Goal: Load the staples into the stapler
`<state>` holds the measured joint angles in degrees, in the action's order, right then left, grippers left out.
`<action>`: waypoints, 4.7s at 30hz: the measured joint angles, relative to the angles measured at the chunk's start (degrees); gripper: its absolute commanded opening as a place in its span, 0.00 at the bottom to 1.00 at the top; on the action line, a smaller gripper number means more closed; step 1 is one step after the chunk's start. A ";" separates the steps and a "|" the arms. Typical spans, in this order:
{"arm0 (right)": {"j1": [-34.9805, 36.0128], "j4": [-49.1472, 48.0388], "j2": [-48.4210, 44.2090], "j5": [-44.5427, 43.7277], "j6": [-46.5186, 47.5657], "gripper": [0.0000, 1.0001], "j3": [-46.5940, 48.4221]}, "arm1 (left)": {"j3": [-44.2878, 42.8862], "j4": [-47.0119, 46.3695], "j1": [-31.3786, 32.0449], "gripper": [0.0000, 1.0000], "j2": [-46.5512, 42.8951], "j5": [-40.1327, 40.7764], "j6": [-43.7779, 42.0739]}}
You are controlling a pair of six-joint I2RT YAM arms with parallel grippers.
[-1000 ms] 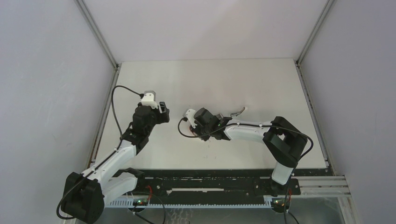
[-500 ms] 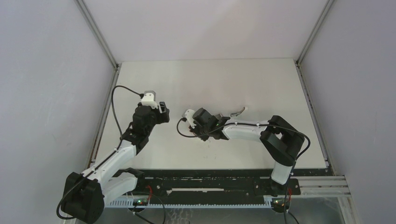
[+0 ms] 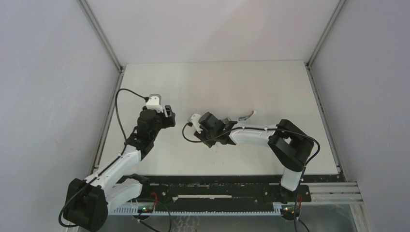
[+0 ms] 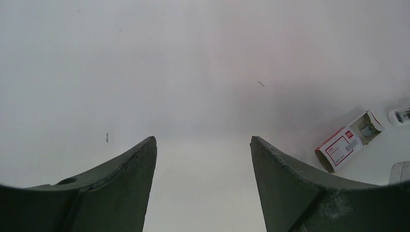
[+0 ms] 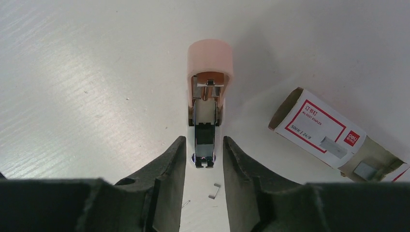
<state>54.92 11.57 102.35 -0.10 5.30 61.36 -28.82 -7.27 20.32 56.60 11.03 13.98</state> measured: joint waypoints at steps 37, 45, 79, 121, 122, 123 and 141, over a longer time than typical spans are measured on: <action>-3.85 -0.42 -2.58 3.80 -5.70 0.20 -0.72 | 1.49 -0.37 -0.09 0.75 -1.22 0.63 0.00; -3.85 -0.39 -0.61 3.67 -5.73 0.19 -0.72 | 1.49 -0.37 -0.11 0.75 -1.22 0.70 -0.02; -31.01 -3.37 -32.00 9.75 -19.47 0.44 -19.02 | -16.04 -2.32 20.81 0.74 24.48 -12.98 -8.00; -40.33 -9.66 -36.61 12.92 -29.07 0.41 -26.56 | -42.23 6.36 25.09 0.20 56.50 -12.72 -11.06; -40.33 -9.66 -36.61 12.92 -29.11 0.41 -26.56 | -42.23 6.36 25.09 0.19 56.65 -12.74 -11.06; -40.35 -9.66 -36.61 12.94 -29.14 0.41 -26.56 | -42.23 6.38 25.09 0.19 56.74 -12.72 -11.06; -40.83 -9.68 -36.59 14.03 -29.77 0.41 -26.58 | -42.84 6.38 25.11 0.21 58.73 -13.20 -11.10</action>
<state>14.09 1.89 65.76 13.93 -24.47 34.79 -71.66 -0.89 45.43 115.33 -2.17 2.87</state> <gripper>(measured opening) 0.409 0.201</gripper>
